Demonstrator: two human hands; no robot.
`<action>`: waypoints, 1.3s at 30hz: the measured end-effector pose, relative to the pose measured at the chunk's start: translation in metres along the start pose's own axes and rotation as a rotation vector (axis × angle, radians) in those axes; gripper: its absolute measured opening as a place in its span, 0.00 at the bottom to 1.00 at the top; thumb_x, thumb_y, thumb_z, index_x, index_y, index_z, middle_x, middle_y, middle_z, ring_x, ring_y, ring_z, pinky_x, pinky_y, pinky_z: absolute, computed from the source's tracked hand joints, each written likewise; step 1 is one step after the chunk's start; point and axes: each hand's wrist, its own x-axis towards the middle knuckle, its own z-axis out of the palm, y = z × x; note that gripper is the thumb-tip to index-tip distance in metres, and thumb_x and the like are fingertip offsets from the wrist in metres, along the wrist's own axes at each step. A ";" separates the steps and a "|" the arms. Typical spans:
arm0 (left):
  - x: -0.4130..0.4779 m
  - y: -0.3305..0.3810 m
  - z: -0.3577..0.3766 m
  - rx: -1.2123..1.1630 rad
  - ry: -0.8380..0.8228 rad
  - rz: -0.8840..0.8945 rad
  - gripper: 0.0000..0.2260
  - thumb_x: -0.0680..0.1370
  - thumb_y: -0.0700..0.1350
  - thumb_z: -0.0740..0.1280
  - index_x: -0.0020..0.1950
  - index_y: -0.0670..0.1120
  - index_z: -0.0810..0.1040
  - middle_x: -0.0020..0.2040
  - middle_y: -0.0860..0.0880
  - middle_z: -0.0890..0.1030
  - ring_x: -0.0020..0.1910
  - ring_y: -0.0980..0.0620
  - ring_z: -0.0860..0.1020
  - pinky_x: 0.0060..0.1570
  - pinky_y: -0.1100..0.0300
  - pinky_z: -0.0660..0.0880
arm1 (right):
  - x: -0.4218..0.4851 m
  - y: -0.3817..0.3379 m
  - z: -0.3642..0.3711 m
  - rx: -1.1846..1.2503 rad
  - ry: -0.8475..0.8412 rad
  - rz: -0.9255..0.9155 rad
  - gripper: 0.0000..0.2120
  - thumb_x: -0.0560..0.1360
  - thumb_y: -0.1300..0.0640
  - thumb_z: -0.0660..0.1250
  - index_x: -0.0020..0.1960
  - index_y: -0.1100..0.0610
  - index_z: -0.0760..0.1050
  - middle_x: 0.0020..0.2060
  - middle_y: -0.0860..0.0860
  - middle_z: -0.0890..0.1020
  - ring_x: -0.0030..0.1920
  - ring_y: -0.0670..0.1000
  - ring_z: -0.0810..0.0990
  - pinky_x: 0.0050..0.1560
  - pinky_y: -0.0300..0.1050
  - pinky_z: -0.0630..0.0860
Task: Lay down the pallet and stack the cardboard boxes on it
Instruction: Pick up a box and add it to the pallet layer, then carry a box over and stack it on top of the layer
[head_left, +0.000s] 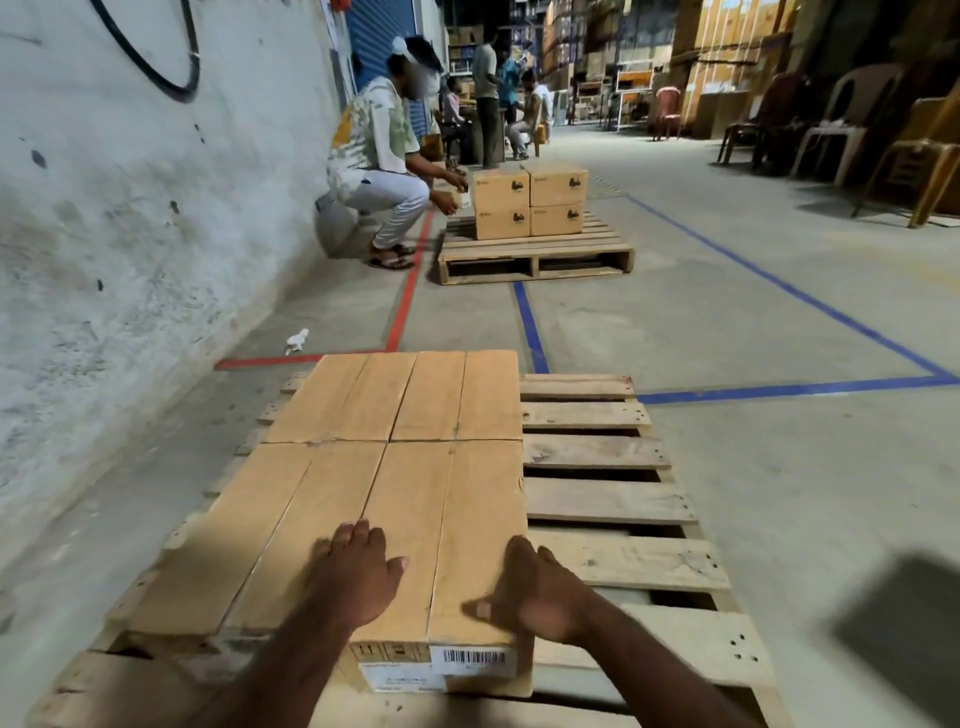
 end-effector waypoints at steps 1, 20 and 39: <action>0.001 0.006 -0.011 0.038 0.005 0.036 0.29 0.82 0.62 0.51 0.77 0.46 0.62 0.80 0.44 0.59 0.79 0.44 0.56 0.75 0.45 0.56 | -0.004 -0.002 -0.012 0.007 0.055 -0.003 0.51 0.66 0.28 0.70 0.77 0.55 0.56 0.72 0.56 0.68 0.70 0.57 0.70 0.72 0.53 0.69; -0.014 0.307 -0.354 -0.198 0.436 0.688 0.30 0.78 0.62 0.63 0.74 0.45 0.67 0.75 0.44 0.69 0.74 0.44 0.65 0.69 0.48 0.67 | -0.232 0.022 -0.352 -0.511 0.869 0.275 0.35 0.78 0.31 0.56 0.74 0.55 0.65 0.73 0.54 0.70 0.75 0.56 0.64 0.71 0.65 0.63; -0.236 0.637 -0.198 -0.145 -0.143 1.334 0.26 0.77 0.64 0.63 0.68 0.50 0.76 0.66 0.46 0.79 0.61 0.46 0.77 0.59 0.51 0.75 | -0.550 0.318 -0.244 -0.064 0.843 1.258 0.35 0.77 0.30 0.59 0.73 0.54 0.68 0.68 0.53 0.78 0.67 0.57 0.76 0.62 0.54 0.77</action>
